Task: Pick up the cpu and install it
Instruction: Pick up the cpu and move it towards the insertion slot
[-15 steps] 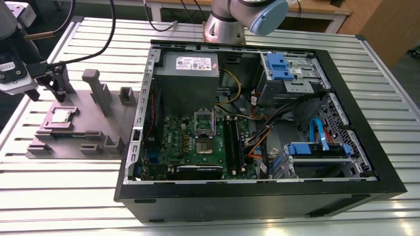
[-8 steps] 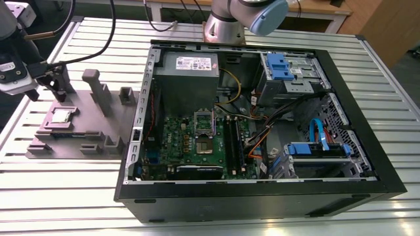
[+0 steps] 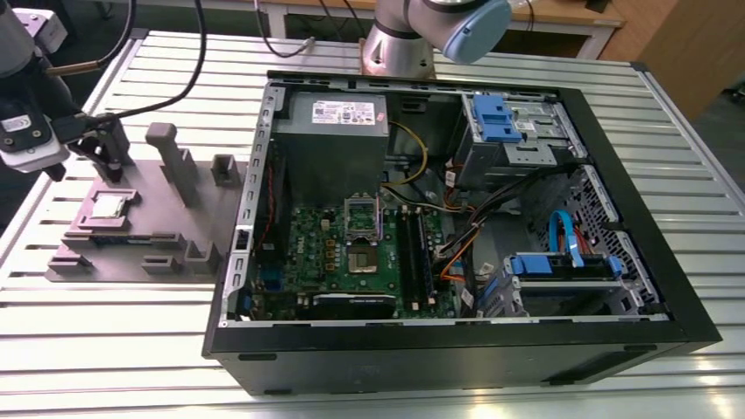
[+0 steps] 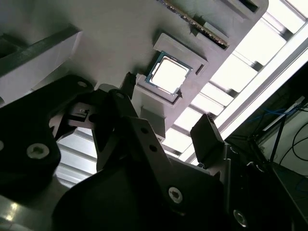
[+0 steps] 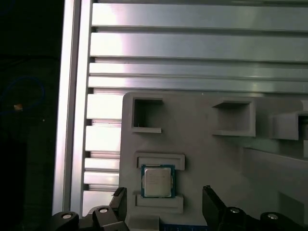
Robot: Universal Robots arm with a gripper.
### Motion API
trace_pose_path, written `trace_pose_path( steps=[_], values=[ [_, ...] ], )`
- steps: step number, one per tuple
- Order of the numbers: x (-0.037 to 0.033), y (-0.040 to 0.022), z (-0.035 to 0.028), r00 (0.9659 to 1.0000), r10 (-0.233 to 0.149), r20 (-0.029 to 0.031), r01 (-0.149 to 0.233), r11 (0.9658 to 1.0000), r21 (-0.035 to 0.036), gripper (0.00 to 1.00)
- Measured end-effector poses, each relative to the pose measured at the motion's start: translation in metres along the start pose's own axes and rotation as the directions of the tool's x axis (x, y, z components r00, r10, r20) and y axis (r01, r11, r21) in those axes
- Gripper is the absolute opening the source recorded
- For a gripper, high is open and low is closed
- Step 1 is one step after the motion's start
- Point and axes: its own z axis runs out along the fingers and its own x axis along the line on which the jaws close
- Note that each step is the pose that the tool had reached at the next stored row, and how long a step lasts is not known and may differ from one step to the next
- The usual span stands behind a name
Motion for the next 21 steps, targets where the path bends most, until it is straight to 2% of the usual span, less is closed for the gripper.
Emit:
trace_pose_path(
  steps=[6,11,15,21],
  values=[
    [-0.0001,-0.001,0.0106,1.0,0.0,0.0,0.0,1.0,0.0,0.73],
    [-0.0001,-0.0057,0.0141,1.0,-0.003,-0.0002,0.003,1.0,-0.0002,0.73],
    [0.0,-0.0069,0.0166,0.9998,-0.022,-0.0014,0.022,0.9998,0.0001,0.73],
    [0.0001,-0.0077,0.0263,0.9997,-0.023,-0.0014,0.023,0.9997,-0.0004,0.73]
  ],
)
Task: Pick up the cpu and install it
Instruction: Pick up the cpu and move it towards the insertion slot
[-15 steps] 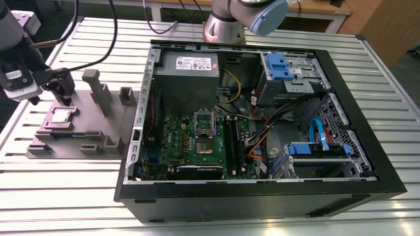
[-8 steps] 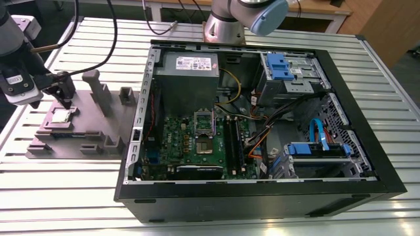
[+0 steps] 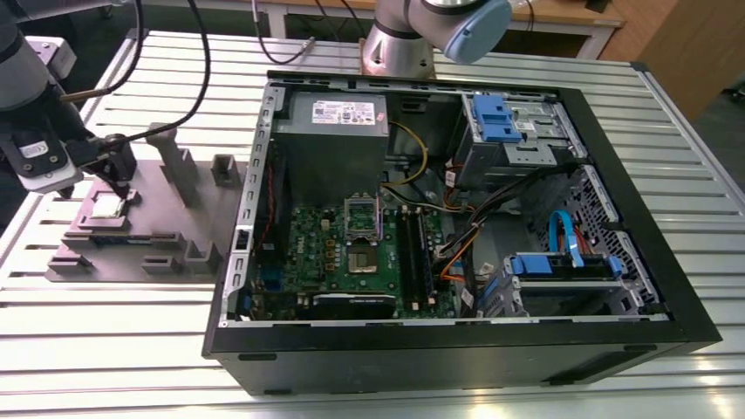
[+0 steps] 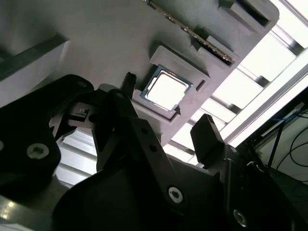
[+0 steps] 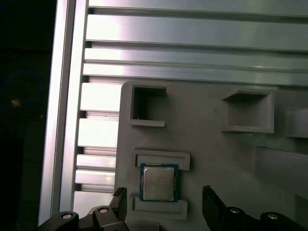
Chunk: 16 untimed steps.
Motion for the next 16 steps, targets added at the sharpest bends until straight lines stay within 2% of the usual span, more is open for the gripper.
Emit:
trace_pose_path(
  steps=[5,16],
  values=[
    [0.0016,-0.0004,0.008,1.0,0.0,0.0003,0.0,1.0,-0.0001,0.73],
    [0.0035,0.0017,0.0201,1.0,0.004,0.0016,-0.004,1.0,-0.0011,0.73]
  ],
)
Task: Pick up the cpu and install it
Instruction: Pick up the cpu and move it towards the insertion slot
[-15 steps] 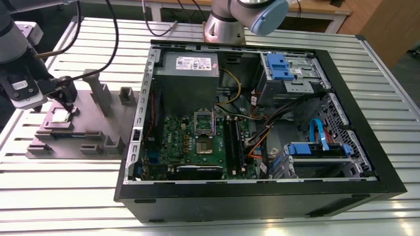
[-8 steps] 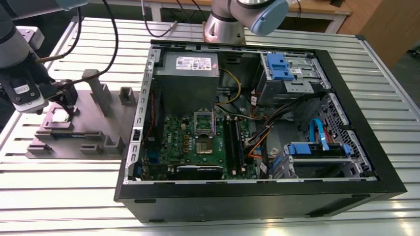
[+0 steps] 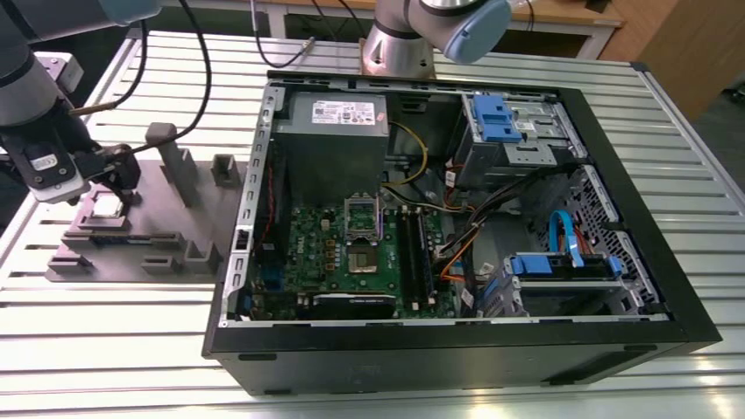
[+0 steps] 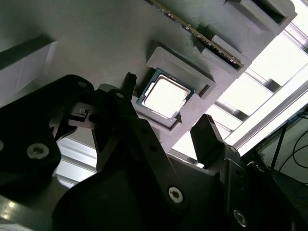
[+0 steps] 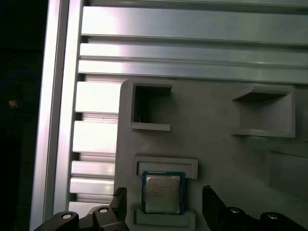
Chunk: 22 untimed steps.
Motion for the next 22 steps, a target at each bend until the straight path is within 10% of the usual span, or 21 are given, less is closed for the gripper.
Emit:
trace_pose_path(
  steps=[22],
  values=[
    [0.0012,-0.0004,0.0094,1.0,0.004,0.0003,-0.004,1.0,0.0001,0.73]
  ],
)
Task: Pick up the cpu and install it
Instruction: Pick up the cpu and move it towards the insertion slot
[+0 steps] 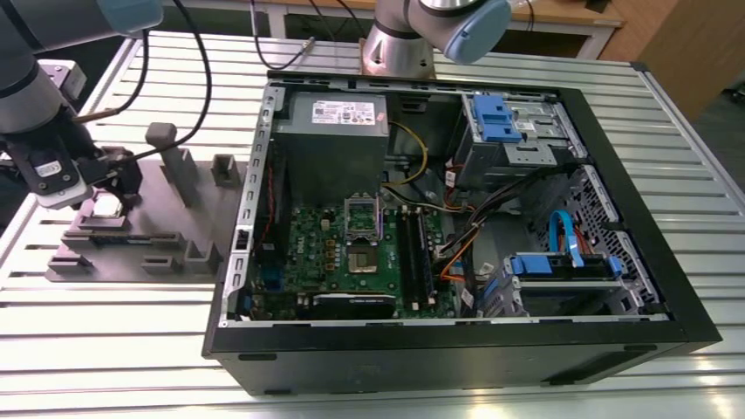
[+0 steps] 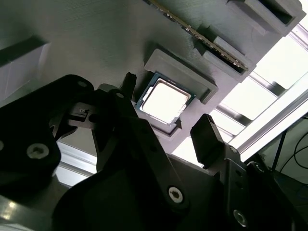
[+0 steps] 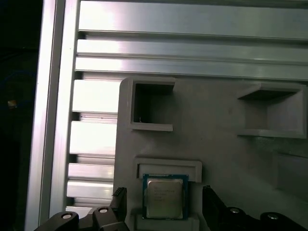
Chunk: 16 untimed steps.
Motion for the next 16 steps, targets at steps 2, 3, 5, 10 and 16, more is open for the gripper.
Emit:
trace_pose_path(
  steps=[2,3,5,10,16],
  values=[
    [0.0,0.0,0.0012,1.0,0.007,0.0004,-0.007,1.0,-0.0002,0.73],
    [0.0,0.0001,0.0018,1.0,0.009,0.0007,-0.009,1.0,-0.0003,0.73],
    [0.0,0.001,0.0028,0.9999,0.015,0.0008,-0.015,0.9999,-0.0002,0.73],
    [-0.0001,0.0011,0.0055,0.9998,0.019,0.0013,-0.019,0.9998,-0.0003,0.73],
    [-0.0001,0.001,0.0064,0.9998,0.019,0.0013,-0.019,0.9998,-0.0003,0.64]
  ],
)
